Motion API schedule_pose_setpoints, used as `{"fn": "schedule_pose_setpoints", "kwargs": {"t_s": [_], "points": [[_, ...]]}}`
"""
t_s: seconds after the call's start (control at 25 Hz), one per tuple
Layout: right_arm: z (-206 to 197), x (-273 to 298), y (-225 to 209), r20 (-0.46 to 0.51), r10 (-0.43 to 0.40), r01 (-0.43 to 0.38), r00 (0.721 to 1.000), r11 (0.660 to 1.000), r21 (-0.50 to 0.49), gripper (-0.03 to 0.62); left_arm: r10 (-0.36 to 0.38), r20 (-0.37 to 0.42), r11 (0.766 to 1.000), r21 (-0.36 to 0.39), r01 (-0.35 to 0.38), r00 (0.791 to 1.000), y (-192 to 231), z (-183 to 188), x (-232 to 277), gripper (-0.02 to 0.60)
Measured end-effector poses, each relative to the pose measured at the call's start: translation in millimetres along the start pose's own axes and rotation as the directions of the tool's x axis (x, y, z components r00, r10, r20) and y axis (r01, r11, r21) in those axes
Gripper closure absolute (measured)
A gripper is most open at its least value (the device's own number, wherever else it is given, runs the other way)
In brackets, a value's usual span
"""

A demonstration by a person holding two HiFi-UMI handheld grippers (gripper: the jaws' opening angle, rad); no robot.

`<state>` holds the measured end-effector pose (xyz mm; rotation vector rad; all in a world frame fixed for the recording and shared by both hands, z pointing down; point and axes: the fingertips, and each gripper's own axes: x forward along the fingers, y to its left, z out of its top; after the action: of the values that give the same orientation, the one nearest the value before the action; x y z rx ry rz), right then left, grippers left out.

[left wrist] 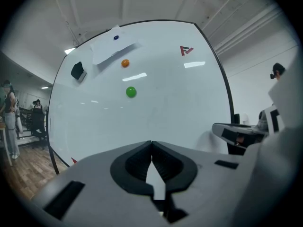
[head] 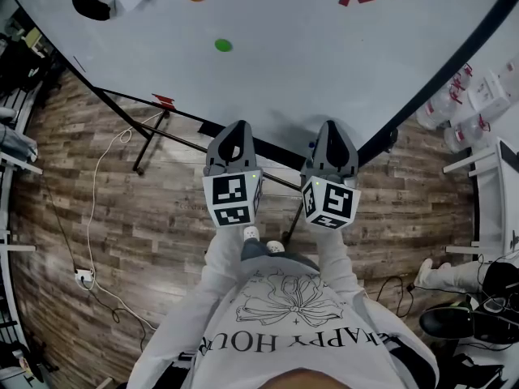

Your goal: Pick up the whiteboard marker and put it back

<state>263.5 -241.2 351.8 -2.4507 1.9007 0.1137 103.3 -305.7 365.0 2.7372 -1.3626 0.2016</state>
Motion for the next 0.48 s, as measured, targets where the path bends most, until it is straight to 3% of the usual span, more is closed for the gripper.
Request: {"fn": "schedule_pose_setpoints", "kwargs": {"t_s": [0.48], "points": [[1.9,-6.3,-1.4,0.002,-0.011,0.011,1.000,1.000,0.009,0.588,0.015,0.011,1.000,0.006,-0.015,1.000,4.9,2.8,-11.5,0.575]]}}
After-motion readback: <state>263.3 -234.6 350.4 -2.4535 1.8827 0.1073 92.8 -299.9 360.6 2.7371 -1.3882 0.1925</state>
